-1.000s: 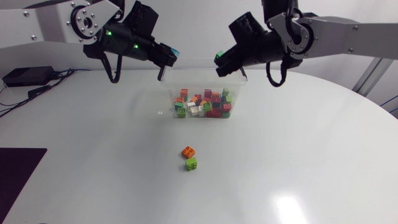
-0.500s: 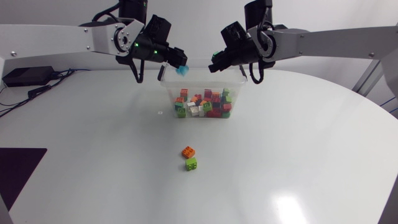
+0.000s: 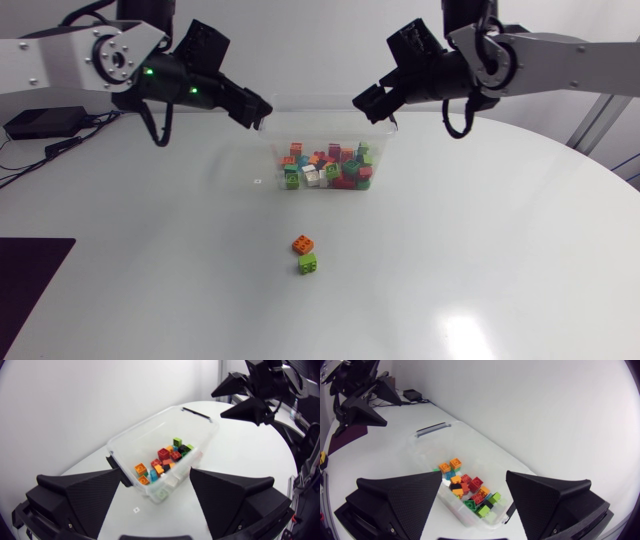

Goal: Place the duplo bricks in the container

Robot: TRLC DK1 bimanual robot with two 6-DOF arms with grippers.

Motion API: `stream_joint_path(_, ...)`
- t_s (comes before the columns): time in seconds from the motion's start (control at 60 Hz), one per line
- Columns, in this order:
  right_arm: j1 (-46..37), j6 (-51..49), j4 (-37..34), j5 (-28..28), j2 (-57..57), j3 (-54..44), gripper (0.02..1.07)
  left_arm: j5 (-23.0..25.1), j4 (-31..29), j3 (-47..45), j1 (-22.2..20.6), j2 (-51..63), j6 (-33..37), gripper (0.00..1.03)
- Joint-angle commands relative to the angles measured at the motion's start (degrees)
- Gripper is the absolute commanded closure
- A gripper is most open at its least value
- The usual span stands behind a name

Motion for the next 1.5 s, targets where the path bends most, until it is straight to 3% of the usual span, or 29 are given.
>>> stream_joint_path(0.0,1.8,-3.9,-2.6,-1.7,-5.2,-6.4,0.11,2.1,-3.8,-5.9,-0.2,-4.8,7.1,0.07)
stream_joint_path(0.2,8.5,-11.1,-7.0,-4.8,-11.6,-18.2,0.11,4.1,-3.5,-18.1,-0.4,-9.9,19.0,0.07)
stream_joint_path(0.583,12.4,-18.9,-6.1,-12.7,-6.1,-26.5,0.11,11.3,-0.3,-22.5,-2.4,4.6,38.6,0.07)
stream_joint_path(1.183,15.1,-24.7,-4.8,-14.3,12.7,-20.3,0.11,16.8,-0.6,-12.4,-5.4,20.8,48.1,0.07)
stream_joint_path(1.3,15.3,-24.8,-4.9,-14.6,14.8,-18.2,0.12,17.4,-3.9,-10.0,-6.1,23.8,51.4,0.07)
stream_joint_path(1.483,16.3,-25.2,-5.6,-14.8,16.2,-16.7,0.25,19.2,-6.0,-8.3,-6.5,25.2,54.0,0.07)
